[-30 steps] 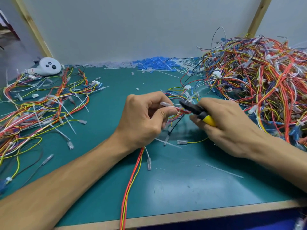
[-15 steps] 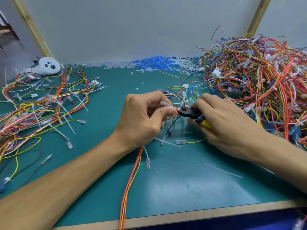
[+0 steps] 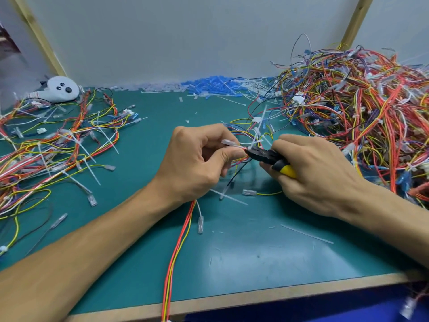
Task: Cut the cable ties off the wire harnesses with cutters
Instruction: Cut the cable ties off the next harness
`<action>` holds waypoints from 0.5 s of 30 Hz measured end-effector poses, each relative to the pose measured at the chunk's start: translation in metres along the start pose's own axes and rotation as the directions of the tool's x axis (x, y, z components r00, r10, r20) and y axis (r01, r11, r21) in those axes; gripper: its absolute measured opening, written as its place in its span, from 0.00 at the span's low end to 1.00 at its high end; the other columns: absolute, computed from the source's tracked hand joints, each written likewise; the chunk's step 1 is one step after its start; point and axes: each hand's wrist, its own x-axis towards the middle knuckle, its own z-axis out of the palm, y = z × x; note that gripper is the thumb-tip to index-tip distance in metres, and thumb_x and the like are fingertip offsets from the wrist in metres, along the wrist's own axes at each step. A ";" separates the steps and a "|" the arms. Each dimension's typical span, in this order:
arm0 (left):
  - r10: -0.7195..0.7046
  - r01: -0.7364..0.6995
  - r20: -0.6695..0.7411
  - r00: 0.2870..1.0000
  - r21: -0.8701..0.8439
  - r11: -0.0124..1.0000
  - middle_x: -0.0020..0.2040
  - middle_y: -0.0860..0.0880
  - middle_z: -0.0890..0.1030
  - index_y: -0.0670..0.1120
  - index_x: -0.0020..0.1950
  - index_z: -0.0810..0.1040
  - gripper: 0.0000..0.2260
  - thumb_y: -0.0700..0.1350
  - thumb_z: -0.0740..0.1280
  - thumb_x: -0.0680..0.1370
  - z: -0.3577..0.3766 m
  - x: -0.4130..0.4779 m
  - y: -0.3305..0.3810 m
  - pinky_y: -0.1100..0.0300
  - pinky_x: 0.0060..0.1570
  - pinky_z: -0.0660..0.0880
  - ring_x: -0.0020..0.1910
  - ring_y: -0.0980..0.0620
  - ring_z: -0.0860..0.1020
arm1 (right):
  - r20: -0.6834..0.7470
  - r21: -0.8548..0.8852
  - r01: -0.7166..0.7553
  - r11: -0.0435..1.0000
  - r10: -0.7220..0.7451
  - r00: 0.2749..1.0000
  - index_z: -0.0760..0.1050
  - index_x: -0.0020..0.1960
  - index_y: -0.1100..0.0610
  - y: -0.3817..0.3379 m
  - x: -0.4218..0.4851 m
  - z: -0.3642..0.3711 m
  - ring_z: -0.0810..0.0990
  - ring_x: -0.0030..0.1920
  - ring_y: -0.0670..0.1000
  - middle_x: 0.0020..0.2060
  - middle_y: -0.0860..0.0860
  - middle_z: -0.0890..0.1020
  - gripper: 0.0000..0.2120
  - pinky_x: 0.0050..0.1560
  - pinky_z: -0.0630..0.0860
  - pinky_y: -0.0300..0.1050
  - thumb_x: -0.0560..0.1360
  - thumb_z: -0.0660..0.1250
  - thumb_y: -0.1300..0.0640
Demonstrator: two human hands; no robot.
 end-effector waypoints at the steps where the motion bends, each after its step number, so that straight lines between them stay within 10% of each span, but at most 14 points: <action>1: 0.004 -0.004 -0.001 1.000 0.000 1.000 0.26 0.48 0.77 0.39 0.41 0.81 0.06 0.35 0.73 0.78 0.000 0.000 0.000 0.70 0.29 0.66 0.24 0.56 0.72 | -0.002 -0.001 0.001 1.000 -0.001 1.000 0.74 0.47 0.56 0.000 0.000 0.000 0.74 0.42 0.59 0.42 0.50 0.74 0.08 0.39 0.72 0.53 0.79 0.70 0.52; 15: 0.017 -0.017 0.015 1.000 -0.016 1.000 0.27 0.45 0.78 0.39 0.42 0.81 0.06 0.36 0.73 0.78 -0.004 0.001 0.002 0.66 0.28 0.68 0.23 0.52 0.73 | -0.016 -0.057 0.074 0.996 -0.075 0.997 0.77 0.44 0.58 0.002 0.003 -0.002 0.77 0.38 0.63 0.39 0.54 0.77 0.03 0.36 0.73 0.52 0.72 0.70 0.59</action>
